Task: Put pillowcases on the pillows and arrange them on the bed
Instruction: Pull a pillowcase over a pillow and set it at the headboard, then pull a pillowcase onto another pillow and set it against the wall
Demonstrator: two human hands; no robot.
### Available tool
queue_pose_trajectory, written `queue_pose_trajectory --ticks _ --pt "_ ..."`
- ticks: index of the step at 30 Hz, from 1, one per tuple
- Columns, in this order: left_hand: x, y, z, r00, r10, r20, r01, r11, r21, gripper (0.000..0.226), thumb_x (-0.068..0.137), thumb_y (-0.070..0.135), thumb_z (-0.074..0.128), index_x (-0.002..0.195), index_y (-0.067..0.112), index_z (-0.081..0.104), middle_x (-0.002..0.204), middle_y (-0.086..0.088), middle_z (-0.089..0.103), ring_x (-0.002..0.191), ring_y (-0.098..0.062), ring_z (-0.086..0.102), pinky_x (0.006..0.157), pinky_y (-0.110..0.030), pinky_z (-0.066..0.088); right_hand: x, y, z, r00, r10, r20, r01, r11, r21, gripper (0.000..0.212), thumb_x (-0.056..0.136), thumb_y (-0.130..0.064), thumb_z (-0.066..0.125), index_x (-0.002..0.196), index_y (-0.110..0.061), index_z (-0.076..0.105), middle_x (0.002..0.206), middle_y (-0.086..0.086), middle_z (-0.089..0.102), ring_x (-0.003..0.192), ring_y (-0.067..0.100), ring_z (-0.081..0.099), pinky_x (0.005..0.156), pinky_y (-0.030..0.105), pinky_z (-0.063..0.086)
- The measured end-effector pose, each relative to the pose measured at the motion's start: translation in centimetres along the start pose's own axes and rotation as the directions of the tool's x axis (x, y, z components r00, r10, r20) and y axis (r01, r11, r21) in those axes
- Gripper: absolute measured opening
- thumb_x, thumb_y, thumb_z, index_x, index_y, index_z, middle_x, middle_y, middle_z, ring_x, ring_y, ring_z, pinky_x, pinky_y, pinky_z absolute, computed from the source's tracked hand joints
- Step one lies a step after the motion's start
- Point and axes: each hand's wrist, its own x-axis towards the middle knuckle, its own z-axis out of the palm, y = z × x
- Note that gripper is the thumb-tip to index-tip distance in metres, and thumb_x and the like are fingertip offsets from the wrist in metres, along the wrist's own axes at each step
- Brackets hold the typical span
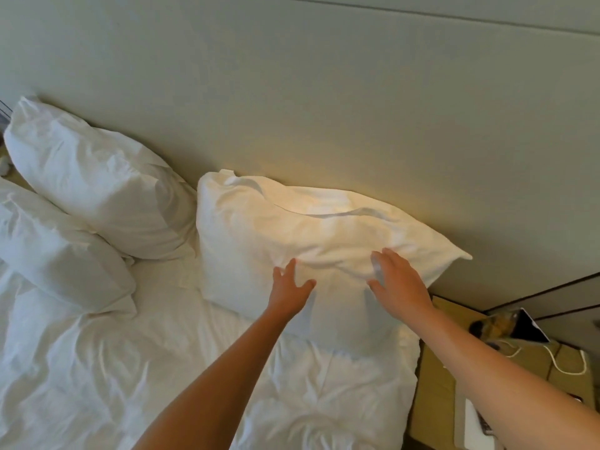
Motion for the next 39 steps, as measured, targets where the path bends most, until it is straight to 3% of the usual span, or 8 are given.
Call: queue_pose_trajectory --ticks 7,11,15,19,25,30,35,39 --pt "-0.7 1.4 1.6 0.999 -0.031 0.022 0.030 0.998 0.049 0.084 0.093 0.051 0.063 0.162 0.027 0.020 0.167 -0.013 0.016 0.147 -0.033 0.036 0.116 -0.041 0.034 -0.1 1.4 -0.5 0.990 -0.105 0.091 0.118 0.980 -0.162 0.065 0.102 -0.042 0.060 0.159 -0.025 0.035 0.170 0.008 0.029 0.156 0.030 0.030 0.122 0.043 0.033" --pt "-3.3 2.3 2.9 0.999 -0.019 0.038 0.018 1.000 0.020 0.079 0.097 0.046 0.061 0.161 0.020 0.024 0.164 -0.011 0.029 0.149 -0.029 0.033 0.118 -0.041 0.031 -0.9 1.4 -2.5 0.983 -0.136 0.127 0.156 0.974 -0.161 0.062 0.103 -0.040 0.057 0.158 -0.021 0.037 0.161 0.007 0.042 0.148 0.030 0.040 0.116 0.043 0.040" --pt "-8.4 2.8 4.5 0.998 -0.061 0.032 0.064 0.992 -0.106 0.071 0.097 0.044 0.061 0.158 0.022 0.033 0.158 -0.009 0.041 0.143 -0.028 0.044 0.117 -0.044 0.038 -4.2 1.8 -3.4 0.985 -0.077 0.156 0.076 0.997 0.012 0.065 0.103 -0.042 0.057 0.161 -0.024 0.035 0.161 0.003 0.046 0.145 0.028 0.047 0.111 0.044 0.044" --pt "-16.3 2.9 6.9 0.986 -0.155 -0.056 0.123 0.921 -0.370 0.050 0.098 0.040 0.061 0.144 0.025 0.052 0.143 -0.007 0.056 0.124 -0.024 0.058 0.106 -0.045 0.050 -11.0 3.7 -2.7 0.977 -0.017 0.214 -0.059 0.936 0.346 0.060 0.103 -0.044 0.059 0.158 -0.035 0.036 0.155 -0.004 0.052 0.138 0.022 0.054 0.098 0.036 0.049" --pt "-28.6 2.6 12.8 0.961 -0.262 -0.092 0.148 0.763 -0.629 0.026 0.099 0.034 0.058 0.122 0.024 0.064 0.115 -0.001 0.069 0.099 -0.013 0.071 0.089 -0.044 0.061 -21.9 9.9 -1.9 0.957 -0.063 0.282 -0.083 0.875 0.478 0.038 0.101 -0.047 0.061 0.138 -0.041 0.054 0.119 -0.019 0.068 0.115 0.002 0.064 0.095 0.032 0.056" --pt "-36.9 2.0 17.5 0.908 -0.386 -0.160 0.130 0.624 -0.771 0.016 0.100 0.030 0.059 0.109 0.022 0.070 0.102 -0.002 0.075 0.088 -0.014 0.075 0.081 -0.040 0.064 -28.7 14.5 -1.5 0.898 -0.154 0.413 -0.045 0.899 0.435 0.028 0.103 -0.042 0.061 0.131 -0.038 0.062 0.110 -0.019 0.072 0.103 -0.004 0.065 0.078 0.015 0.048" --pt "-45.4 0.4 21.1 0.833 -0.506 -0.225 0.114 0.555 -0.824 0.016 0.101 0.031 0.059 0.106 0.022 0.072 0.096 0.001 0.077 0.088 -0.015 0.076 0.078 -0.037 0.063 -32.7 15.4 0.2 0.793 -0.287 0.538 0.089 0.927 0.365 0.014 0.102 -0.042 0.063 0.115 -0.036 0.066 0.104 -0.016 0.071 0.098 -0.001 0.066 0.078 0.017 0.050" --pt "-53.3 -2.2 24.0 0.714 -0.645 -0.273 0.118 0.495 -0.861 0.016 0.101 0.030 0.058 0.103 0.021 0.072 0.093 0.001 0.077 0.087 -0.016 0.075 0.074 -0.032 0.062 -35.3 12.6 2.6 0.685 -0.429 0.589 0.267 0.900 0.345 0.009 0.101 -0.043 0.063 0.096 -0.035 0.065 0.091 -0.014 0.070 0.085 -0.002 0.064 0.072 0.023 0.049"
